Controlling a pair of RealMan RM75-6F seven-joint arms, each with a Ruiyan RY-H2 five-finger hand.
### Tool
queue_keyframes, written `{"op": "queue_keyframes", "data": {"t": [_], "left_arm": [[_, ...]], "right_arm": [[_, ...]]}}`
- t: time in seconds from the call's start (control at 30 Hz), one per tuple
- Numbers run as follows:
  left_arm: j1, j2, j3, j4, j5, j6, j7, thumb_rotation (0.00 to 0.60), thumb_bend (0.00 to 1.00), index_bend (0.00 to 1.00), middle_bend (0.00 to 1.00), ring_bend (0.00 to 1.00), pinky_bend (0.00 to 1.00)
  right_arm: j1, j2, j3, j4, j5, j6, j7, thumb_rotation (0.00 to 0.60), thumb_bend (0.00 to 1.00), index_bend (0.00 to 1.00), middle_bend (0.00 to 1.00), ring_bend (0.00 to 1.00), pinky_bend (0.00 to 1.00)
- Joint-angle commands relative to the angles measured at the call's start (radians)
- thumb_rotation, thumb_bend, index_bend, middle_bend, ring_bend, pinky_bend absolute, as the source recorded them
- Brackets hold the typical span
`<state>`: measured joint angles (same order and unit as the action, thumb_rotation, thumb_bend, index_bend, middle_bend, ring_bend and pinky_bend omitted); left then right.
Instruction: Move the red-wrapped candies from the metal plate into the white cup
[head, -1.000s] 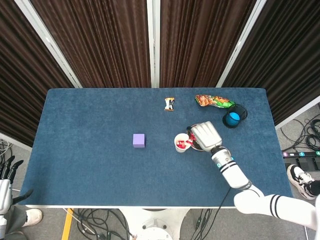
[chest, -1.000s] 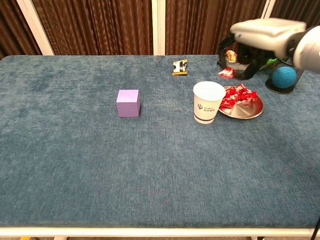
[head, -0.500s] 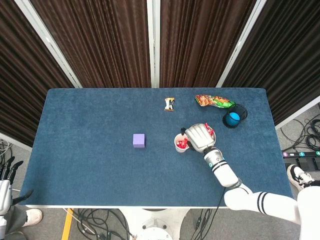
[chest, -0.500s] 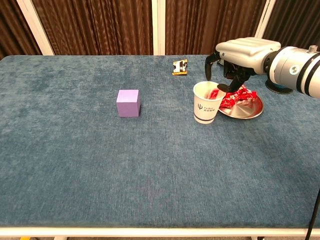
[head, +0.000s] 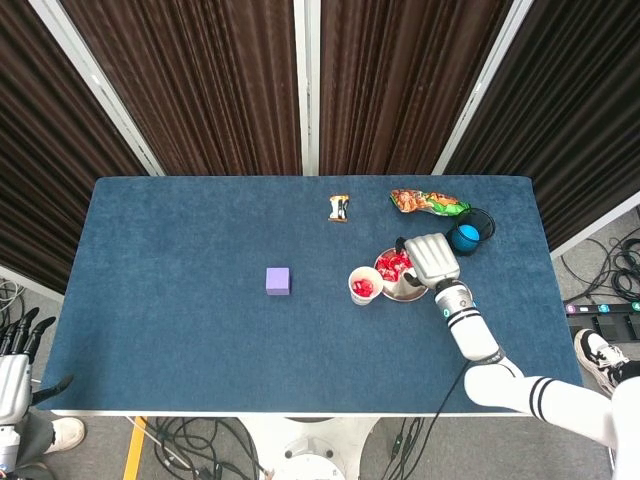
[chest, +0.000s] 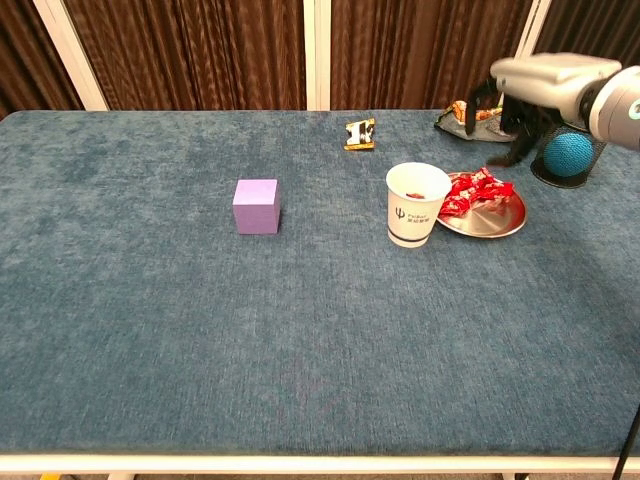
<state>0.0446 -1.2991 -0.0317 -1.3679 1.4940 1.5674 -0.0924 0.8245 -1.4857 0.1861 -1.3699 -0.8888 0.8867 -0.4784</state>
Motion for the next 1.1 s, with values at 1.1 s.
{"op": "queue_keyframes", "data": {"t": [1.1], "left_arm": [[-0.003,0.002,0.004,0.003,-0.006,-0.004,-0.001,0.600,0.03,0.21,0.15,0.12,0.13]], "right_arm": [[0.093,-0.273,-0.029,0.372,0.117,-0.142,-0.134,0.600,0.30,0.47,1.00,0.97,1.00]]}}
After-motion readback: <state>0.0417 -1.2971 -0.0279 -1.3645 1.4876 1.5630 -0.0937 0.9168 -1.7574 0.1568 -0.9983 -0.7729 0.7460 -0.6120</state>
